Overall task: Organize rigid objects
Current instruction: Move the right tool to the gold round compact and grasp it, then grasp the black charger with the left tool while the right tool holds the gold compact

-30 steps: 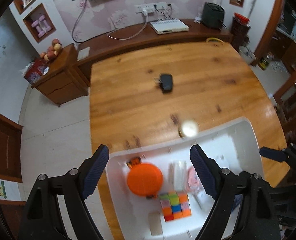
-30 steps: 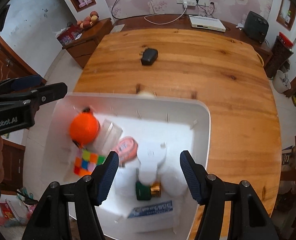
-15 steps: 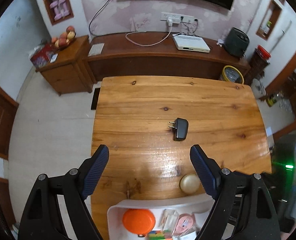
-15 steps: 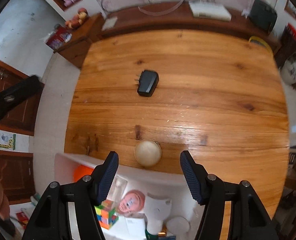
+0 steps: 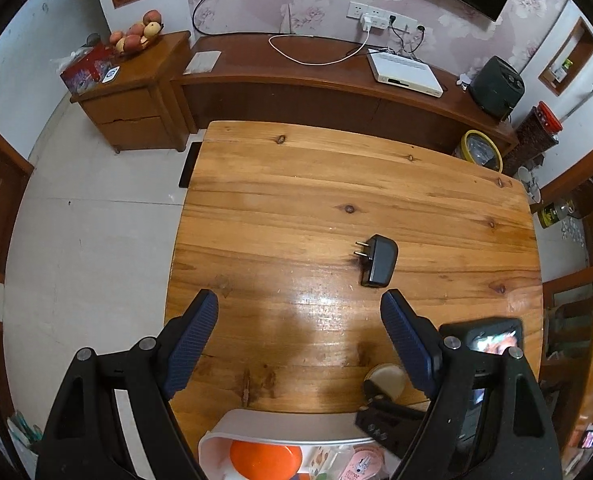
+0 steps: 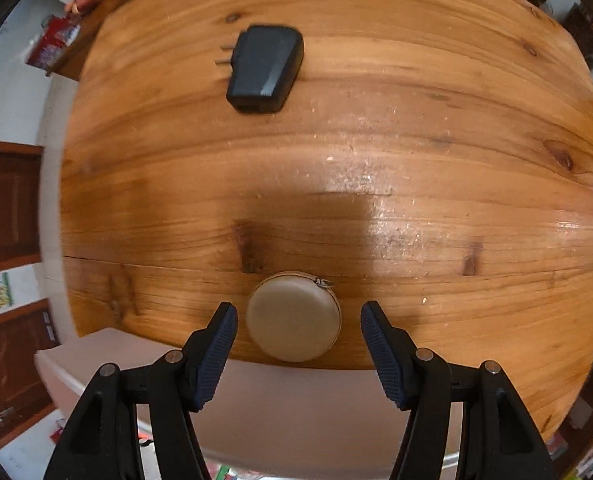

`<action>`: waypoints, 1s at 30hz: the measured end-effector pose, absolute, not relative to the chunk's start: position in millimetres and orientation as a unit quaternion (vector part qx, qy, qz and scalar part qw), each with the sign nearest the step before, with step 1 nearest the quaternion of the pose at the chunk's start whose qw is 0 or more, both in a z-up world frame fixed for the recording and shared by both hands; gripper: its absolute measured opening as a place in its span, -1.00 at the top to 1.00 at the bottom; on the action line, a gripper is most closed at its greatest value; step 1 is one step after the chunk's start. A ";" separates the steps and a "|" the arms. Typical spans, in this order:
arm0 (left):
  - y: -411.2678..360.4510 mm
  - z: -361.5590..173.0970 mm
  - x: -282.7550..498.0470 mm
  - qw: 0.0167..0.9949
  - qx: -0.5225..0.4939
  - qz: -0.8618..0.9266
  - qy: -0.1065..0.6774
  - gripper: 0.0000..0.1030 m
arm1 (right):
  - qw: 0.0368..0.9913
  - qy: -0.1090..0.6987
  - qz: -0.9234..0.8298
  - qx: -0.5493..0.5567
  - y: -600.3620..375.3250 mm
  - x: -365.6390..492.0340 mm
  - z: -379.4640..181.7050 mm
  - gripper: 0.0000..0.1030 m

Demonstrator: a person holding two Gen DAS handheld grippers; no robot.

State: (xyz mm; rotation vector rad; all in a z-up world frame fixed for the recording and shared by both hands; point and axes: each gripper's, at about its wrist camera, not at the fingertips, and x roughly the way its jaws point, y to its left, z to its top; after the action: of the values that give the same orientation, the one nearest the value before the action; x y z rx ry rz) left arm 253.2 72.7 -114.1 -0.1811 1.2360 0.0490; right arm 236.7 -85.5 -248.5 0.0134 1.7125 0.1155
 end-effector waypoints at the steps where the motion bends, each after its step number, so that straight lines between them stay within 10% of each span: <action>1: 72.3 -114.5 254.4 0.811 -0.086 0.023 0.579 -0.66 | 0.652 0.756 0.049 0.006 -83.6 235.8 -250.2 -0.26; 30: 14.9 -184.5 312.8 0.743 -0.110 0.013 0.660 -0.66 | 0.707 0.701 0.019 0.097 -141.4 226.0 -225.8 -0.08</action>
State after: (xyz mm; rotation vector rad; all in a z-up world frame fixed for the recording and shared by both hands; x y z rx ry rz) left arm 312.8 14.9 -184.5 -0.2399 1.4469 0.0286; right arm 226.0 -141.4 -225.8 0.2145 1.5571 0.0416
